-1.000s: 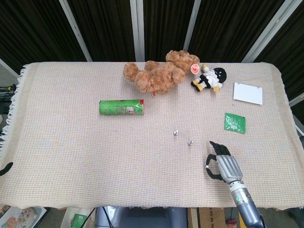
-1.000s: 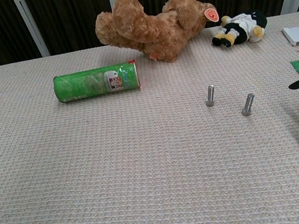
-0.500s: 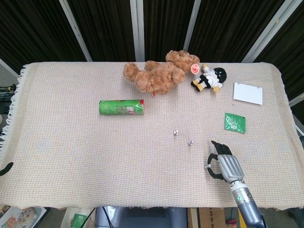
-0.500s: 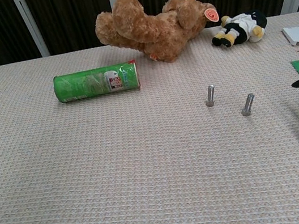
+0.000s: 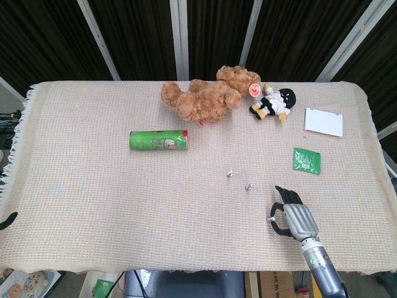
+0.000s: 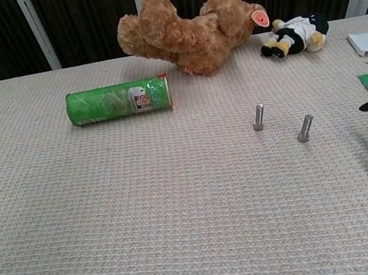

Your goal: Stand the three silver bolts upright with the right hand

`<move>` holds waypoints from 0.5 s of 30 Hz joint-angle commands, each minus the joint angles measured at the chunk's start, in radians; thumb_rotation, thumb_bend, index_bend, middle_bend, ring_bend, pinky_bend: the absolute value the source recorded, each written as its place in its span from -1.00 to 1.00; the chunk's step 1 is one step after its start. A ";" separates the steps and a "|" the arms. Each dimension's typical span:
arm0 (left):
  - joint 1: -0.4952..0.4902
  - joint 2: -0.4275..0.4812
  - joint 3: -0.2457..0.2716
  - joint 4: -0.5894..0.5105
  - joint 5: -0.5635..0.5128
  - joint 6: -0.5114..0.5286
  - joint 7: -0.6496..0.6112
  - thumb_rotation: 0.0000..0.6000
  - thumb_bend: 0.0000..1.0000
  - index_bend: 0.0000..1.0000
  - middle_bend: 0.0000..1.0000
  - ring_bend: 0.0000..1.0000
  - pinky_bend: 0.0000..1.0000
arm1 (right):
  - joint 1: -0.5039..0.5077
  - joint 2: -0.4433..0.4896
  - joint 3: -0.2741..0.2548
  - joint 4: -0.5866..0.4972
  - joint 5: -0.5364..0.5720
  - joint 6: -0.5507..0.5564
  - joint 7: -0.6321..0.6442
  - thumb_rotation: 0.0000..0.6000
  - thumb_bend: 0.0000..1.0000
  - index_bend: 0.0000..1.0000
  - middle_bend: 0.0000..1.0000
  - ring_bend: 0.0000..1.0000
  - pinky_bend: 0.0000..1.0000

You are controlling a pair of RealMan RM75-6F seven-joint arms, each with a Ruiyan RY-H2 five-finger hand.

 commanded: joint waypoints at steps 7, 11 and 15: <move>0.000 0.000 0.000 -0.001 -0.001 -0.001 0.001 1.00 -0.52 -0.79 -0.89 -1.00 -0.85 | 0.001 0.006 -0.003 -0.006 -0.004 0.003 -0.009 1.00 -0.24 -0.08 -1.00 -1.00 -1.00; 0.000 0.000 0.000 -0.002 0.000 0.000 0.001 1.00 -0.52 -0.79 -0.89 -1.00 -0.85 | 0.002 0.015 -0.005 -0.012 -0.002 0.002 -0.016 1.00 -0.24 -0.26 -1.00 -1.00 -1.00; 0.000 -0.001 -0.002 -0.001 -0.002 0.001 -0.001 1.00 -0.53 -0.79 -0.89 -1.00 -0.85 | 0.001 0.046 -0.014 -0.038 -0.002 -0.001 -0.036 1.00 -0.24 -0.41 -1.00 -1.00 -1.00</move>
